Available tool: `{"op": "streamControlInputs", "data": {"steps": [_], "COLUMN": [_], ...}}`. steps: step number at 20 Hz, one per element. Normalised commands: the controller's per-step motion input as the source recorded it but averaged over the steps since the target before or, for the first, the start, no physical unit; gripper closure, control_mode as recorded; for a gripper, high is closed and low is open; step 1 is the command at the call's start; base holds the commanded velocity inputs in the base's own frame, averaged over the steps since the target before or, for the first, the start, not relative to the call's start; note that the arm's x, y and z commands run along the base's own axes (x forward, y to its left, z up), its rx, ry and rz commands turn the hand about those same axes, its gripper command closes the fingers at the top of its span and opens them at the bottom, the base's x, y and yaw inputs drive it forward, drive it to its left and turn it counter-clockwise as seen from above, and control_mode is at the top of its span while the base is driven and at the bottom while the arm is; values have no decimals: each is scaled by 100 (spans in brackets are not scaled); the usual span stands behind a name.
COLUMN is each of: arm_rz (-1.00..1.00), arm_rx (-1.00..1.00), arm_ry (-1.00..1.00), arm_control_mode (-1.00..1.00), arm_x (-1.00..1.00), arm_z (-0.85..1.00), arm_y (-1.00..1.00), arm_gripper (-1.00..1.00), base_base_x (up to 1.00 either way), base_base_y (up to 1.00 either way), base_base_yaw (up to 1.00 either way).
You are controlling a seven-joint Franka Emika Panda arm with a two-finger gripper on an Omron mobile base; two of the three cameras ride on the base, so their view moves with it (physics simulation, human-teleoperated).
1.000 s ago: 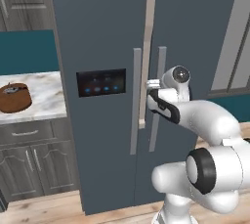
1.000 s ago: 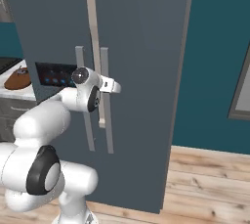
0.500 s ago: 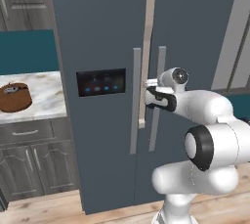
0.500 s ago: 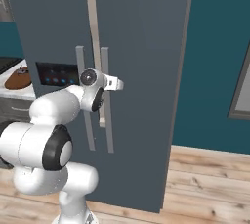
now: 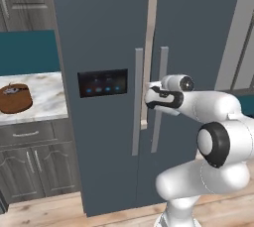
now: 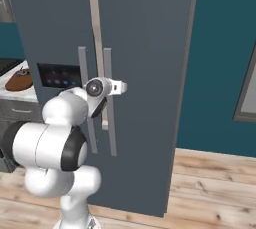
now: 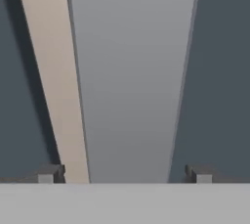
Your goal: Retrieve a lemon from the fridge and place it on the cutting board with the fish.
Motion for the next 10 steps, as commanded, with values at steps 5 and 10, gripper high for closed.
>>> {"op": "streamControlInputs", "data": {"steps": [5,10], "arm_rz": [0,-4], "arm_rx": [0,0], "arm_ry": [0,10], "arm_control_mode": [-100,-100], "arm_x": [28,0], "arm_z": [0,11], "arm_y": [0,-7], "arm_gripper": [100,100], "base_base_x": [0,0], "base_base_y": [0,0], "base_base_yaw": [0,0]}}
